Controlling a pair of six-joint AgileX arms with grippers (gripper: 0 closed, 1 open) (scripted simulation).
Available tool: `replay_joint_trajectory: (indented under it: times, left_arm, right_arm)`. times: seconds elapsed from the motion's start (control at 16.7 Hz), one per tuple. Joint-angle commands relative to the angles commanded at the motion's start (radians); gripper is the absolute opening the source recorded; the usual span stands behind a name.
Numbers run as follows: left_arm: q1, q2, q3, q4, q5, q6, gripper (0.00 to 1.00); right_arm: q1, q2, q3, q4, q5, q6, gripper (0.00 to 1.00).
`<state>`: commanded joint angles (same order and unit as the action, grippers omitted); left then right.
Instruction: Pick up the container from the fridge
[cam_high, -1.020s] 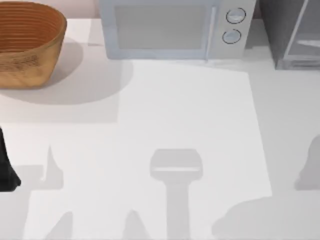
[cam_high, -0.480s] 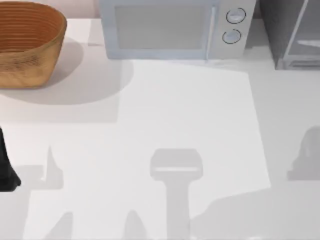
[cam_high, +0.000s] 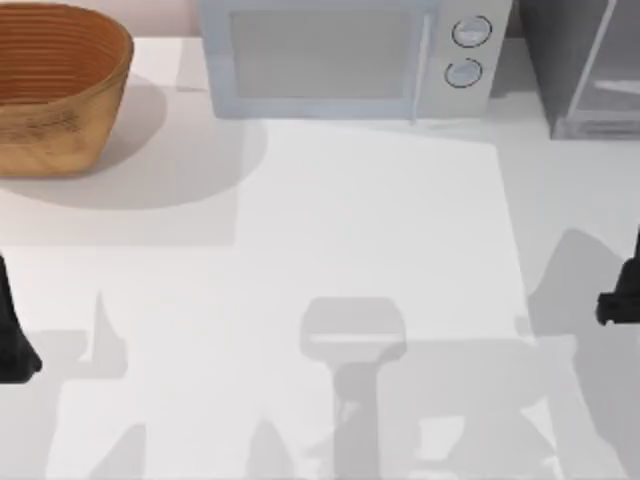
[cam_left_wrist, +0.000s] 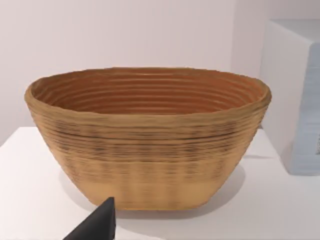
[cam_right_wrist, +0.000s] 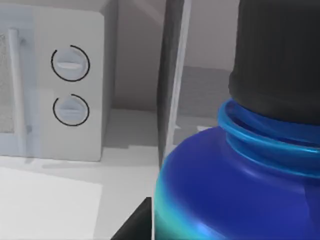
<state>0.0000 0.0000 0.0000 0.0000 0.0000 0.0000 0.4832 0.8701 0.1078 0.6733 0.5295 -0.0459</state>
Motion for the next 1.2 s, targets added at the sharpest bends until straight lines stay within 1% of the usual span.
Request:
replay_joint_trajectory:
  times: [0.36,0.54,0.66,0.84,1.2]
  left_arm:
    - [0.0,0.0,0.0,0.0,0.0,0.0,1.0]
    - [0.0,0.0,0.0,0.0,0.0,0.0,1.0]
    - [0.0,0.0,0.0,0.0,0.0,0.0,1.0]
    - [0.0,0.0,0.0,0.0,0.0,0.0,1.0]
    - [0.0,0.0,0.0,0.0,0.0,0.0,1.0]
  right_arm:
    - [0.304,0.558,0.049,0.424,0.297,0.029,0.0]
    - [0.43,0.768,0.096,0.636,0.414,0.047,0.0]
    - [0.492,0.868,0.13,0.752,0.471,0.056,0.0]
    - [0.546,0.952,0.167,0.852,0.522,0.062,0.0]
    - [0.55,0.962,0.17,0.863,0.526,0.064,0.0]
